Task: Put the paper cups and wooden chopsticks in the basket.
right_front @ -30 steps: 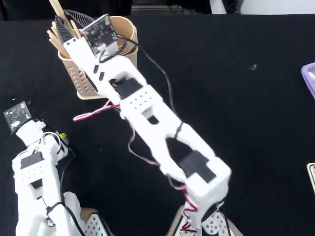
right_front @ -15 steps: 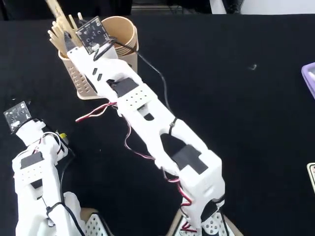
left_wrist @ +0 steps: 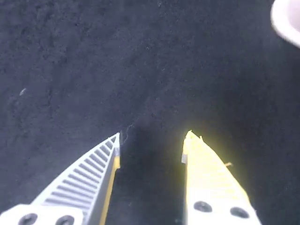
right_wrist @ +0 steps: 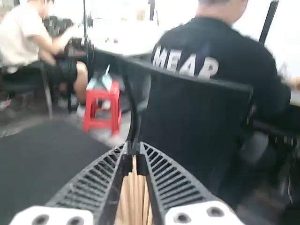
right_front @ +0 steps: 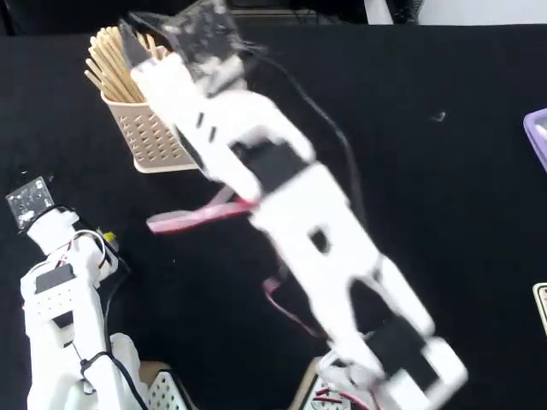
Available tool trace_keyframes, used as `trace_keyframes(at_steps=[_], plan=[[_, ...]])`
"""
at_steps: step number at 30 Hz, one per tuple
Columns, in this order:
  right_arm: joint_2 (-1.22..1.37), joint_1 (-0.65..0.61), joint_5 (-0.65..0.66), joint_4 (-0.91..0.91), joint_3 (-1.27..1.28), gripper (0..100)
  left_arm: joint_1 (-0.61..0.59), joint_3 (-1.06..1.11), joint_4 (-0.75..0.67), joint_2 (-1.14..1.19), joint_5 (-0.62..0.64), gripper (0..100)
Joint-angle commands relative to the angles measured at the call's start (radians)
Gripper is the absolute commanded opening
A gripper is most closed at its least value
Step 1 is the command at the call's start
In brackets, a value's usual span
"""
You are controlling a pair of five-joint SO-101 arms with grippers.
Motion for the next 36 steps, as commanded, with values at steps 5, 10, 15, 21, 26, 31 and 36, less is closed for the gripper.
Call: trace_keyframes(at_steps=[5,10,15,21,26,31,36], plan=[[-0.524,-0.003,0.006,0.270,0.340,2.5,-0.091,-0.139,0.255,-0.235,-0.008,2],[-0.777,-0.002,0.006,0.275,0.644,2.2,0.013,-0.079,0.296,-0.480,-0.011,9],[-1.009,0.153,-0.002,0.276,0.903,2.2,0.139,0.021,0.373,-0.764,-0.075,12],[-1.234,0.405,-0.003,0.322,1.156,2.2,0.173,0.042,0.595,-0.977,-0.272,11],[-1.475,0.448,0.005,0.333,1.411,2.2,0.182,0.120,0.552,-0.937,-0.285,11],[-1.621,0.496,0.006,0.397,1.632,2.5,0.173,0.246,0.505,-0.937,-0.279,11],[-1.595,0.548,0.006,0.445,1.687,2.5,0.229,0.334,0.591,-0.937,-0.279,12]])
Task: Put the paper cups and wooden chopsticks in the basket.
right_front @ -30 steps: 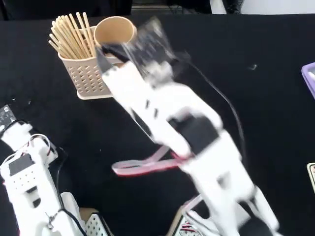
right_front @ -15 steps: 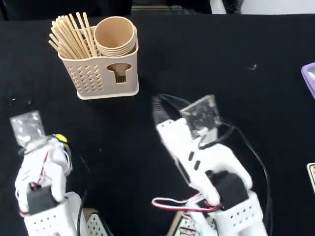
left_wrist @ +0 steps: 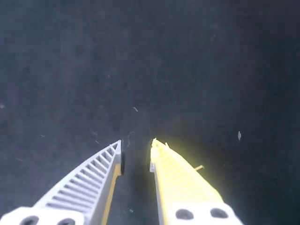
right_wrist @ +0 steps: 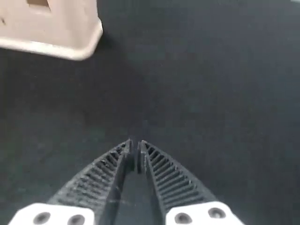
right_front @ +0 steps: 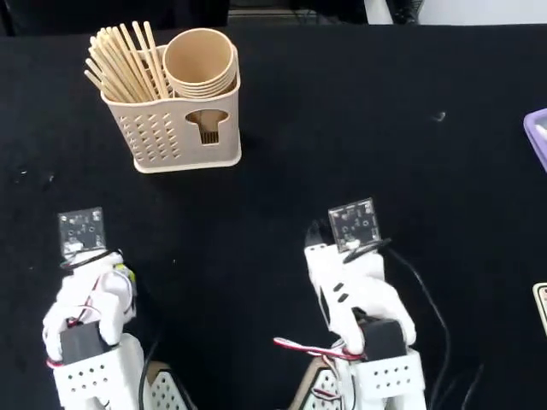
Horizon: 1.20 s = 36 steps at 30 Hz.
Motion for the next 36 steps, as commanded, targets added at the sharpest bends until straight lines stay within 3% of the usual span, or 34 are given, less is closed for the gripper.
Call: trace_keyframes(at_steps=[1,9,36], plan=[[-0.071,0.041,0.006,0.054,0.002,2.5,0.054,0.065,0.038,0.005,-0.008,11],[-0.074,0.044,-0.002,0.404,0.002,2.5,0.059,0.084,0.025,0.006,-0.005,11],[-0.087,0.046,-0.002,0.405,0.002,2.2,0.058,0.084,0.025,0.006,-0.005,11]])
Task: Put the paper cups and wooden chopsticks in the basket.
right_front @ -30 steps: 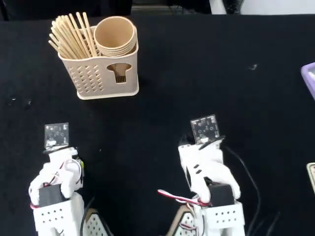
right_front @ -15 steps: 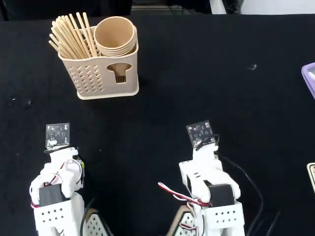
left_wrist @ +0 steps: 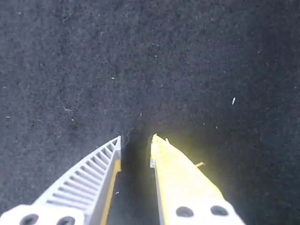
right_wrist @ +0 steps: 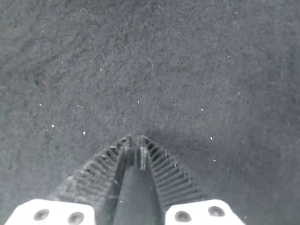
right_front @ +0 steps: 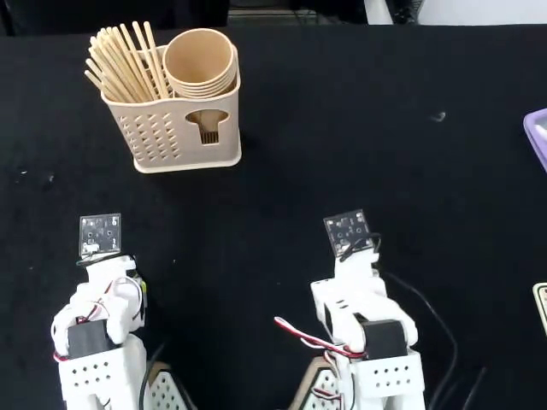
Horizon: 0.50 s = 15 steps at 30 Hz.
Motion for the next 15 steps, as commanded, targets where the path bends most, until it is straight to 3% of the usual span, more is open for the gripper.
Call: trace_keyframes(at_steps=[1,15], plan=[[-0.087,0.015,-0.005,0.006,0.001,2.2,0.008,0.024,0.002,-0.005,-0.005,11],[-0.087,0.017,-0.005,0.006,0.001,2.2,0.008,0.024,0.002,-0.005,-0.005,11]])
